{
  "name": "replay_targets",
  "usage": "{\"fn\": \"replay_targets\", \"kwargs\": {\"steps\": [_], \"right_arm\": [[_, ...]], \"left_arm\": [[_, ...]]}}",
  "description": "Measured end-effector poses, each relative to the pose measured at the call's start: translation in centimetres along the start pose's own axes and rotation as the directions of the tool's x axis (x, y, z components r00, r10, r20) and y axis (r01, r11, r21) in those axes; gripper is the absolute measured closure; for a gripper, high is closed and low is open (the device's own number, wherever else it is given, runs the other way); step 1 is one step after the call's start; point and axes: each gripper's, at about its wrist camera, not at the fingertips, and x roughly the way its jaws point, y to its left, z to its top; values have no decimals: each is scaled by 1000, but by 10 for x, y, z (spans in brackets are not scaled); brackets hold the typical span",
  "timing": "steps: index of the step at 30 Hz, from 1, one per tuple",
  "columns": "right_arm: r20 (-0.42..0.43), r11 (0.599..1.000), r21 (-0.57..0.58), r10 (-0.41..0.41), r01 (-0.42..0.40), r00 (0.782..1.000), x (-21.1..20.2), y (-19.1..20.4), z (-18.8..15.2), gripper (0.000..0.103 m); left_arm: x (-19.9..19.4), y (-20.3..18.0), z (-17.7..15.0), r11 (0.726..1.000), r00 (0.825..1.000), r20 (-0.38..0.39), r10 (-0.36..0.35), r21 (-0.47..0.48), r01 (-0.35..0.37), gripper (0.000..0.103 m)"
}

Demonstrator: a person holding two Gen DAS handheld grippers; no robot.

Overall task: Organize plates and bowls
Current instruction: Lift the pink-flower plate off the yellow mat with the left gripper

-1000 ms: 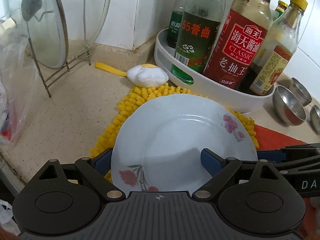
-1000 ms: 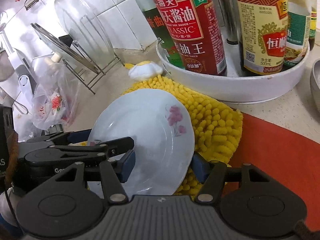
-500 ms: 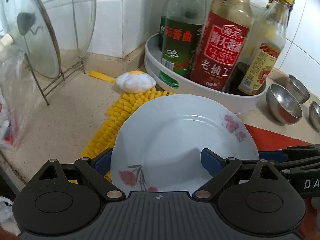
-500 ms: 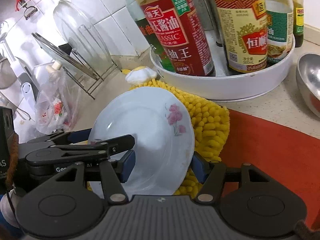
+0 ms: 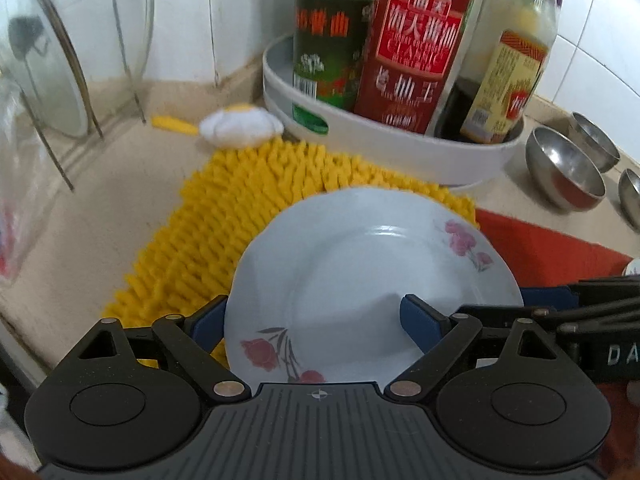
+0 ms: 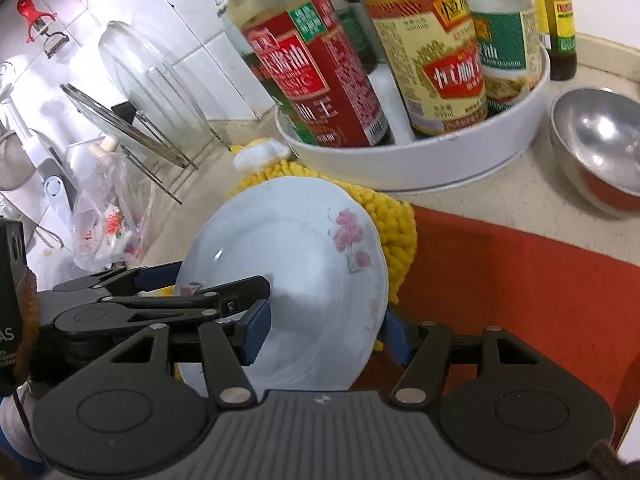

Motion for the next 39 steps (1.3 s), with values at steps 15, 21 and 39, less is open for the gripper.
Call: {"fn": "replay_targets", "kwargs": {"steps": [15,21,39], "right_arm": [[-24,1000,23,-2,3,1000,8,3,-12,48],[2,999,35,1,-1,1000,-4,4,-16,49],[75,999,51,-20,16,997,-36,-11,-33,50]], "left_arm": [[-8,1,-4,999,1000,12,2,-32,-2,13],[-22,-4,-4,999,999,33,2,-41,0,13],[-33,-40,-10,999,998,62,-31,32,29,13]]}}
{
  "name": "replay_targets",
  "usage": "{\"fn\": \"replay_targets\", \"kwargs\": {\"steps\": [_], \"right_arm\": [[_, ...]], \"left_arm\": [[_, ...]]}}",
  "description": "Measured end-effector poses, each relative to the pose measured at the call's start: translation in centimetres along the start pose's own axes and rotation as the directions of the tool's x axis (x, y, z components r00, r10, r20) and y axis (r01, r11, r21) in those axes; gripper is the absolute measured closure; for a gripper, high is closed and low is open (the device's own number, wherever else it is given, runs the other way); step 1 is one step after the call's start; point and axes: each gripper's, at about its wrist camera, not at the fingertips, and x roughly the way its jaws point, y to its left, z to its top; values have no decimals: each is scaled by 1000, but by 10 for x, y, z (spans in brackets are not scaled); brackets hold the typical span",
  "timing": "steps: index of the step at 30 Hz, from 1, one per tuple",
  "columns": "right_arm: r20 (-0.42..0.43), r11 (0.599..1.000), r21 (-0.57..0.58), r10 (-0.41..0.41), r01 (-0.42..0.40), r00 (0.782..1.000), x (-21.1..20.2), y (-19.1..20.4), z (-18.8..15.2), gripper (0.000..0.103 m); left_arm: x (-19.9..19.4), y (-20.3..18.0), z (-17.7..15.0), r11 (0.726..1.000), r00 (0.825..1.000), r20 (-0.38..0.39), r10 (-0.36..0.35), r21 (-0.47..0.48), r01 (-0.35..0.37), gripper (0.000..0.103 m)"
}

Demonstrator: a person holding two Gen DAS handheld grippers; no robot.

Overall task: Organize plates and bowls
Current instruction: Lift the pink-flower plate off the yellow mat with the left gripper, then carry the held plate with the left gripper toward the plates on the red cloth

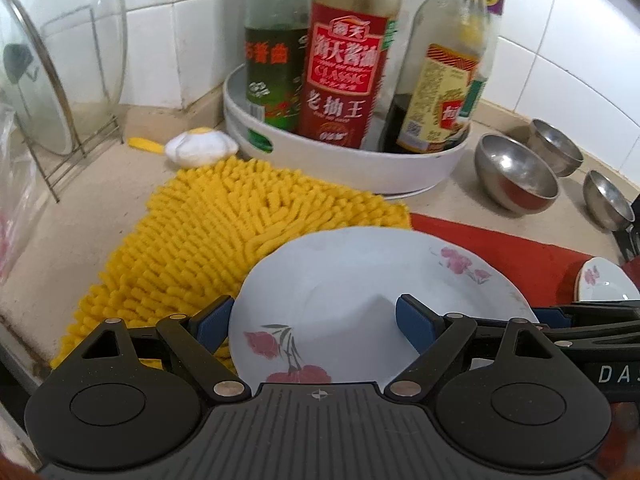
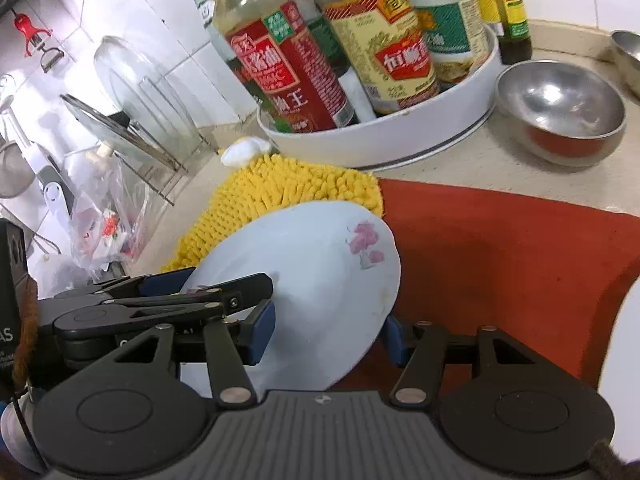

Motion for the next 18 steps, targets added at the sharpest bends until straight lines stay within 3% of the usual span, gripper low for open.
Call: {"fn": "replay_targets", "kwargs": {"steps": [12,18], "right_arm": [[79,999,24,-32,30,996,-32,-19,-3,51],[67,996,73,-54,49,996,-34,-38,-9,52]], "left_arm": [[3,-39,4,996,998,10,-68,63,67,13],[23,-49,-4,992,996,-46,-81,89,85,13]]}}
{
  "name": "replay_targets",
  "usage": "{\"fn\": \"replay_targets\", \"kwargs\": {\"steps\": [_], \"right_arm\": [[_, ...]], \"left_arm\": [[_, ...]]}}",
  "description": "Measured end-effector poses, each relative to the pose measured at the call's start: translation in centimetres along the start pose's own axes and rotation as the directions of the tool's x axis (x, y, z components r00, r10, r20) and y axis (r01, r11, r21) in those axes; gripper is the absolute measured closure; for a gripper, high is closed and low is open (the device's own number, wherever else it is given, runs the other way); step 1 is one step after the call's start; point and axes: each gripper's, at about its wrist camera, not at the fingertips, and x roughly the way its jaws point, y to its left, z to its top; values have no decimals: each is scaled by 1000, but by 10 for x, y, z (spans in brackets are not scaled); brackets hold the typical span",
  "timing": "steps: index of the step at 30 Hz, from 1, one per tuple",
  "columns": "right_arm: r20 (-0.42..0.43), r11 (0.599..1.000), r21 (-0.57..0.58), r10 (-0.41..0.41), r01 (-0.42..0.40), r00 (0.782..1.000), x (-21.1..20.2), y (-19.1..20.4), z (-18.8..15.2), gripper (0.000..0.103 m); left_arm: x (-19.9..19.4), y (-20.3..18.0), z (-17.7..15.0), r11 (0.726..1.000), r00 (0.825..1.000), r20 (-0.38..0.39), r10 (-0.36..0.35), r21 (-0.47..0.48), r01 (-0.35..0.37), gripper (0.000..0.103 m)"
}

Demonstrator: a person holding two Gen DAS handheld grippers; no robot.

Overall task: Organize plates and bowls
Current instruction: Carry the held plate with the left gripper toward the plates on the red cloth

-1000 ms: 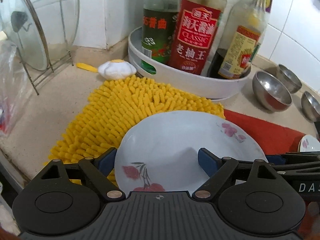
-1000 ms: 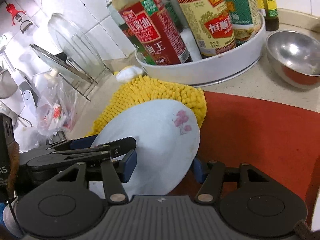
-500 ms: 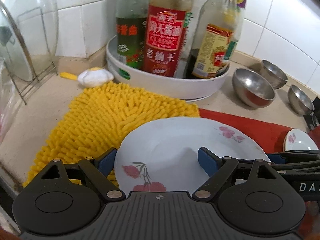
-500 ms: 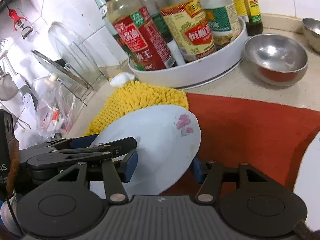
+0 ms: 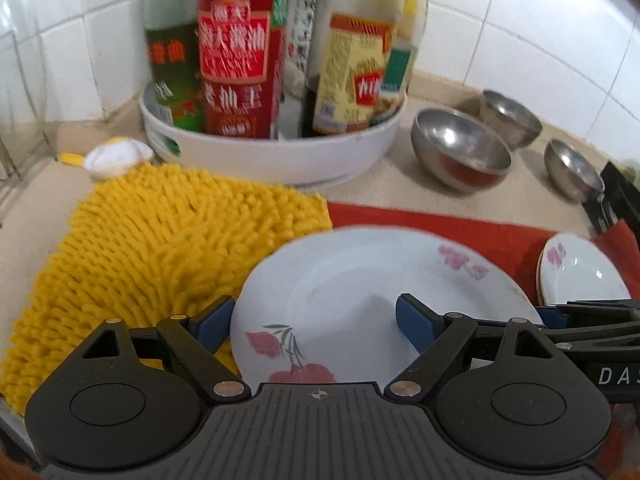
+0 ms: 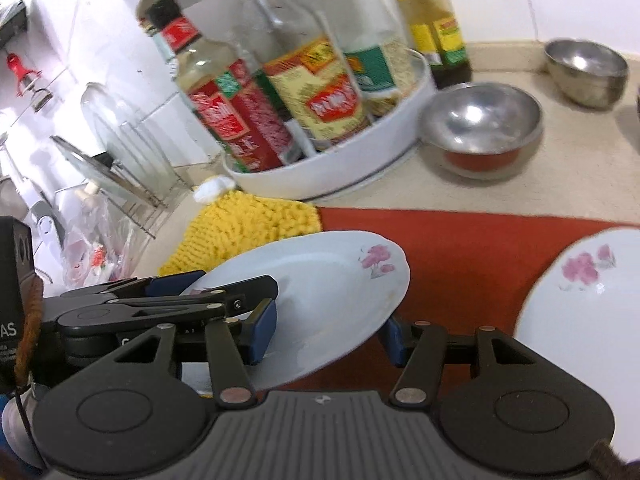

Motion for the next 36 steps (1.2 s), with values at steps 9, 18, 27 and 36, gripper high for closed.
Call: {"fn": "replay_targets", "kwargs": {"steps": [9,18,27,36], "right_arm": [[-73,999,48,-12,15,997,16,-13,-6,52],[-87,998,52,-32,36,996,18,-18,0,53],[-42,999,-4,-41,41,998,7,-12,2,54],[51,998,11,-54,54,997,-29,-17,13,54]], "left_arm": [[16,7,2,999,999,-39,-29,22,30,6],[21,2,8,998,997,-40,-58,34,60,11],[3,-4,19,998,999,8,-50,24,49,12],[-15,-37,32,991,992,60,-112,75,107,11]]}}
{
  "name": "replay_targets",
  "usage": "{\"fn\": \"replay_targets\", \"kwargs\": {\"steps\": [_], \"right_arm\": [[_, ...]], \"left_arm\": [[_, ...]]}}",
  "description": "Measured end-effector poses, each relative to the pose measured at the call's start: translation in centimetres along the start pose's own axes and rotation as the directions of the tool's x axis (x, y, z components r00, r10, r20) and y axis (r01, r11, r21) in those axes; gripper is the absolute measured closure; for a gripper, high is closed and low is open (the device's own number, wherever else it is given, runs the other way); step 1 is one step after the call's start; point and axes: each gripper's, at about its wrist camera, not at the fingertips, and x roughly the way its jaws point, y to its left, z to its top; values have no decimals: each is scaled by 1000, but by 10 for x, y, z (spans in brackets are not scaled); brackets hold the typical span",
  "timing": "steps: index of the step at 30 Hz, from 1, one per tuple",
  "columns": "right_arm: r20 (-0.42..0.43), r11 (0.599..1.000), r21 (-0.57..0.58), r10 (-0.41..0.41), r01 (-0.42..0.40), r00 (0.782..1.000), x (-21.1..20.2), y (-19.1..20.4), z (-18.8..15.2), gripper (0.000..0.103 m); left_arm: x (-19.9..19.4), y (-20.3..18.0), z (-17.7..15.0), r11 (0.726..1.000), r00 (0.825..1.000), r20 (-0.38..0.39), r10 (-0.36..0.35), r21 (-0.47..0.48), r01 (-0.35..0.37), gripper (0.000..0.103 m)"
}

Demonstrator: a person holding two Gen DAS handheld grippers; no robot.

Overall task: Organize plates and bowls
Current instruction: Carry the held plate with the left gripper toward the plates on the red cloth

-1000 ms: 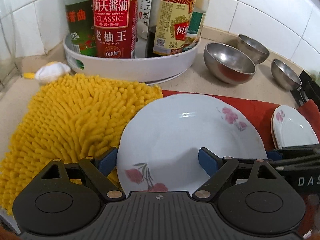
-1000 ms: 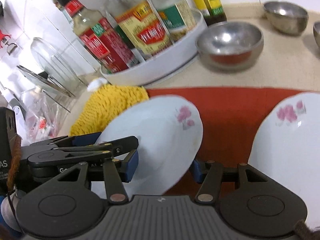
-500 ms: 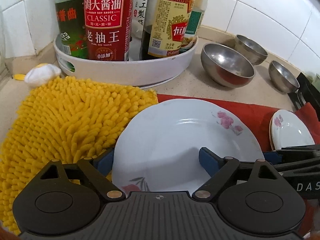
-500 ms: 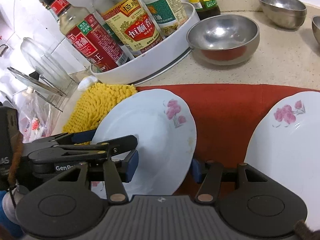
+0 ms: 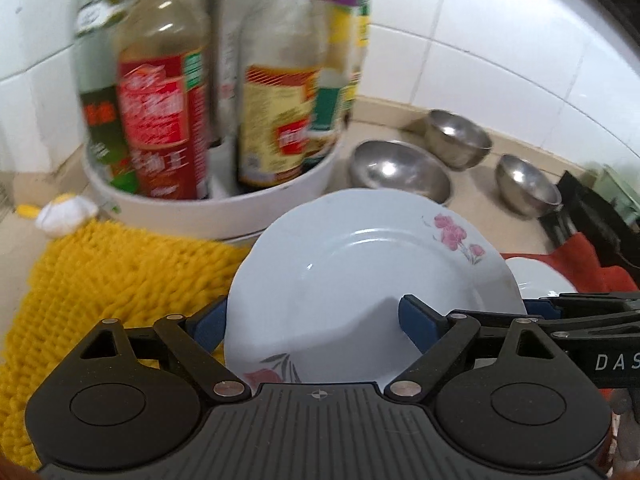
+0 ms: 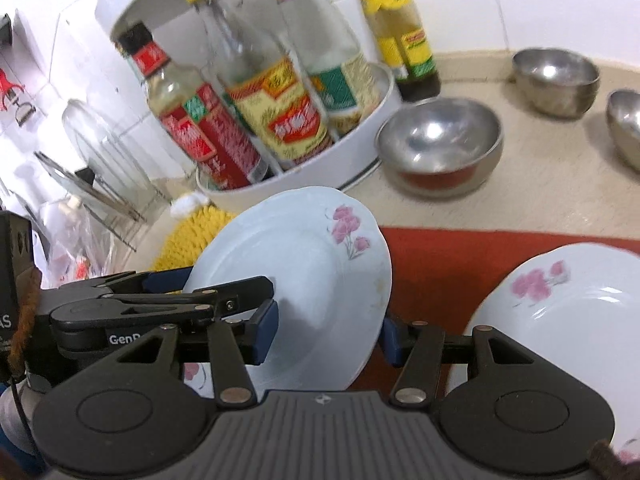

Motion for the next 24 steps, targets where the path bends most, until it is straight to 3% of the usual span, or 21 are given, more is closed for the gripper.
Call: {"fn": "replay_targets", "kwargs": {"steps": [14,24], "right_arm": [[84,984,146,-118,105,989,-67,-61,-24,54],[97,962,228,-174,149,980,-102,-105,-45,54]], "left_arm": [[28,-100,3,979,991,-42,-125,155,130,11],[39,-147,-10,963,984,-79,-158,208,171,11]]}}
